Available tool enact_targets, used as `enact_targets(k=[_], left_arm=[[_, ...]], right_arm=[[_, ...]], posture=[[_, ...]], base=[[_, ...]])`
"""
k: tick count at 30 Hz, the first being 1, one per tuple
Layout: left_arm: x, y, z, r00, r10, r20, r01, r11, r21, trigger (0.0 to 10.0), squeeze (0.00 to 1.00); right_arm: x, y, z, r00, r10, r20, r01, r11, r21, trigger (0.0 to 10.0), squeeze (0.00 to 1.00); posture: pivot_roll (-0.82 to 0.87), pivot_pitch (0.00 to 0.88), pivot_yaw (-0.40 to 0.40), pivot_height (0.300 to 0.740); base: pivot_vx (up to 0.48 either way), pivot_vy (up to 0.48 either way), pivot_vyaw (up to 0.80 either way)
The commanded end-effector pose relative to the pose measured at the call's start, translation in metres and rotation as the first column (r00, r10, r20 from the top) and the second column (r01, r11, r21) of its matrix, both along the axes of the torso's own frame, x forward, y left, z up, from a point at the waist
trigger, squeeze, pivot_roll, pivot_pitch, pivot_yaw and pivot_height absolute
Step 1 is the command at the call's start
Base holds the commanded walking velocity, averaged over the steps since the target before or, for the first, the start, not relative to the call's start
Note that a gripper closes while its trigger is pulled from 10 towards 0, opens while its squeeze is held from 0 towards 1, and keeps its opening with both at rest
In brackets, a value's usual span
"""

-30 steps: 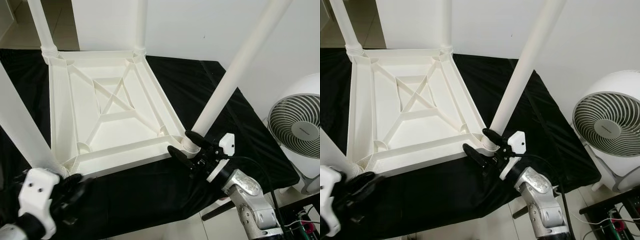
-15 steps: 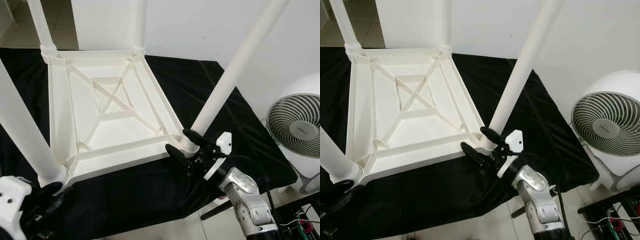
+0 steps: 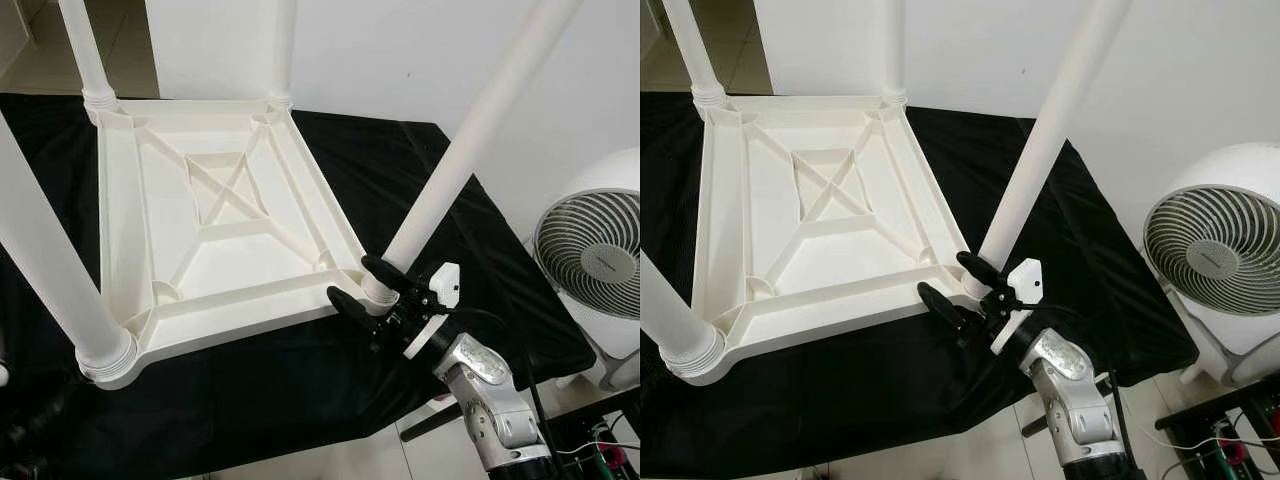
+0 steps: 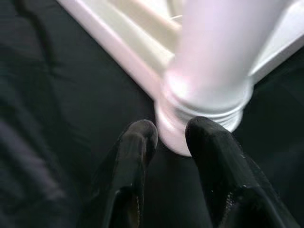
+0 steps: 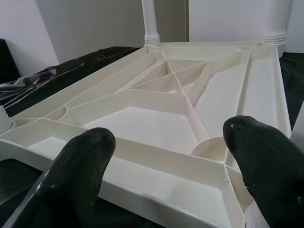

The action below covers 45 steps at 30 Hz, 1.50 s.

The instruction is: Building children table

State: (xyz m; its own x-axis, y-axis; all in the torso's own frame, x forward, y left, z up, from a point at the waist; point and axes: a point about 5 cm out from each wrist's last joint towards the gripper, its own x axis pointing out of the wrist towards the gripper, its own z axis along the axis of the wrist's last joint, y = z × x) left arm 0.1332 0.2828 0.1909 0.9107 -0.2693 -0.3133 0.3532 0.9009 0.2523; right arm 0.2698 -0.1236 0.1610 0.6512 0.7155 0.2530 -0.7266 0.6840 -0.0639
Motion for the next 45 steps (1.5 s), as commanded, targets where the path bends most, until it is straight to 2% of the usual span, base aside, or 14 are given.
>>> enact_targets(k=[1, 3, 6, 8, 12, 14, 15, 17, 22, 24, 32, 37, 40, 45], left_arm=[[-0.001, 0.005, 0.000, 1.000, 0.016, 0.002, -0.016, 0.999, 0.029, 10.0, 0.00], [0.002, 0.012, 0.002, 0.999, 0.043, 0.028, -0.044, 0.998, 0.043, 10.0, 0.00], [0.022, 0.025, 0.010, 0.976, 0.144, 0.161, -0.150, 0.988, 0.028, 10.0, 0.00], [0.025, 0.026, 0.011, 0.970, 0.163, 0.177, -0.168, 0.986, 0.014, 10.0, 0.00], [0.037, 0.015, 0.013, 0.965, 0.131, 0.229, -0.131, 0.991, -0.017, 10.0, 0.00], [0.046, 0.000, 0.015, 0.957, 0.115, 0.266, -0.096, 0.992, -0.084, 10.0, 0.00], [0.046, 0.000, 0.015, 0.957, 0.115, 0.266, -0.096, 0.992, -0.084, 10.0, 0.00], [0.051, -0.016, 0.017, 0.952, 0.096, 0.290, -0.052, 0.986, -0.156, 10.0, 0.00], [0.055, -0.030, 0.018, 0.951, 0.070, 0.301, -0.006, 0.978, -0.207, 10.0, 0.00], [0.061, -0.052, 0.018, 0.949, 0.021, 0.315, 0.069, 0.960, -0.272, 10.0, 0.00], [0.064, -0.068, 0.018, 0.949, -0.007, 0.315, 0.114, 0.940, -0.322, 10.0, 0.00], [0.068, -0.082, 0.018, 0.949, -0.003, 0.315, 0.132, 0.912, -0.388, 10.0, 0.00], [0.067, -0.094, 0.018, 0.951, 0.003, 0.310, 0.139, 0.890, -0.435, 10.0, 0.00], [0.068, -0.100, 0.019, 0.950, 0.004, 0.311, 0.146, 0.877, -0.458, 10.0, 0.00]], right_arm=[[0.000, -0.006, -0.002, 1.000, -0.030, -0.004, 0.030, 0.999, -0.018, 10.0, 0.00], [-0.001, -0.007, -0.002, 0.999, -0.034, -0.004, 0.033, 0.999, -0.020, 10.0, 0.00], [-0.001, -0.009, -0.002, 0.999, -0.042, -0.003, 0.042, 0.999, -0.021, 10.0, 0.00], [-0.002, -0.009, -0.002, 0.999, -0.043, -0.002, 0.043, 0.999, -0.022, 10.0, 0.00], [-0.003, -0.010, -0.002, 0.999, -0.053, -0.004, 0.053, 0.998, -0.020, 10.0, 0.00], [-0.006, -0.011, -0.003, 0.998, -0.067, -0.008, 0.067, 0.998, -0.020, 10.0, 0.00], [-0.006, -0.011, -0.003, 0.998, -0.067, -0.008, 0.067, 0.998, -0.020, 10.0, 0.00], [-0.008, -0.014, -0.005, 0.996, -0.084, -0.013, 0.084, 0.996, -0.022, 10.0, 0.00], [-0.010, -0.016, -0.005, 0.995, -0.096, -0.016, 0.096, 0.995, -0.023, 10.0, 0.00], [-0.014, -0.021, -0.007, 0.990, -0.136, -0.028, 0.135, 0.991, -0.024, 10.0, 0.00], [-0.014, -0.029, -0.010, 0.979, -0.198, -0.041, 0.197, 0.980, -0.021, 10.0, 0.00], [-0.009, -0.045, -0.010, 0.951, -0.308, -0.027, 0.308, 0.951, -0.028, 10.0, 0.00], [-0.003, -0.062, -0.012, 0.901, -0.434, -0.025, 0.433, 0.901, -0.022, 10.0, 0.00], [-0.002, -0.064, -0.012, 0.887, -0.461, -0.033, 0.461, 0.887, -0.016, 10.0, 0.00]], posture=[[0.26, 0.145, -0.124, 0.740], [0.25, 0.144, -0.123, 0.740], [0.23, 0.137, -0.118, 0.740], [0.23, 0.137, -0.118, 0.740], [0.21, 0.135, -0.110, 0.740], [0.20, 0.135, -0.104, 0.740], [0.20, 0.135, -0.104, 0.740], [0.19, 0.131, -0.096, 0.740], [0.18, 0.130, -0.090, 0.740], [0.16, 0.130, -0.078, 0.740], [0.15, 0.133, -0.063, 0.740], [0.13, 0.133, -0.047, 0.740], [0.13, 0.137, -0.044, 0.740], [0.12, 0.140, -0.045, 0.740]], base=[[0.000, 0.000, 0.00], [0.000, 0.000, 0.00], [0.000, 0.000, 0.00], [0.000, 0.000, 0.00], [0.000, 0.000, 0.00], [0.000, 0.000, 0.00], [0.000, 0.000, 0.00], [0.000, 0.000, 0.00], [0.000, 0.000, 0.00], [0.000, 0.000, 0.00], [0.000, 0.000, 0.00], [0.000, 0.000, 0.00], [0.000, 0.000, 0.00], [0.000, 0.000, 0.00]])
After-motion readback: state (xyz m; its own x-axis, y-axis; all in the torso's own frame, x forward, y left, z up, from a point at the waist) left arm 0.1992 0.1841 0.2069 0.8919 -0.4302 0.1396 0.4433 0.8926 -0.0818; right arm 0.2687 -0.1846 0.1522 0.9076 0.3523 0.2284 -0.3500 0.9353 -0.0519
